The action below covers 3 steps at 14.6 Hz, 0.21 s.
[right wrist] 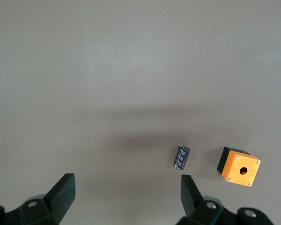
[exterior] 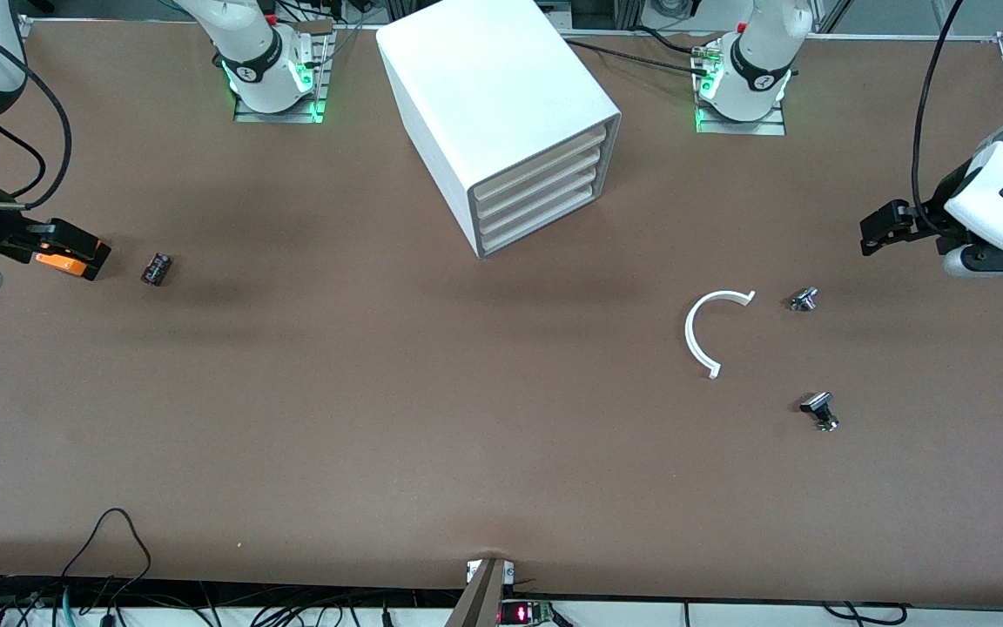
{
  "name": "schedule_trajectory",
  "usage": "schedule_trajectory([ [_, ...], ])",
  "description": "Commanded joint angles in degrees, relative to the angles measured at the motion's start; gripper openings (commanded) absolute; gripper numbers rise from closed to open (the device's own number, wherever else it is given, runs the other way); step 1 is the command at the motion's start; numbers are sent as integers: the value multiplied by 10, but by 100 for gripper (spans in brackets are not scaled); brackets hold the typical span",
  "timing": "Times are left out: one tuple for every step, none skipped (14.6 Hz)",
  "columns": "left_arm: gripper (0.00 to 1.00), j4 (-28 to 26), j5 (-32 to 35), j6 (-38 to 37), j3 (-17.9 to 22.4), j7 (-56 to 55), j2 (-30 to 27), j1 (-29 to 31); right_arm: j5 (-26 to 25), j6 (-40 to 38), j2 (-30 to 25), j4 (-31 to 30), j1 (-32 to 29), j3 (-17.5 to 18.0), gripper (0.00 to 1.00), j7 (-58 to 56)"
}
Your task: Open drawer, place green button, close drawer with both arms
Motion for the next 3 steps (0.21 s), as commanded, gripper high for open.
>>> schedule_trajectory([
  [100,20,9,-19,-5,6,10,4,0,-11,-6,4,-1,0,100,-5],
  [100,21,8,-19,-5,6,10,4,0,-12,-6,4,-1,0,100,-6],
  [100,21,8,-18,-5,6,11,4,0,-12,-5,4,-1,0,100,-6],
])
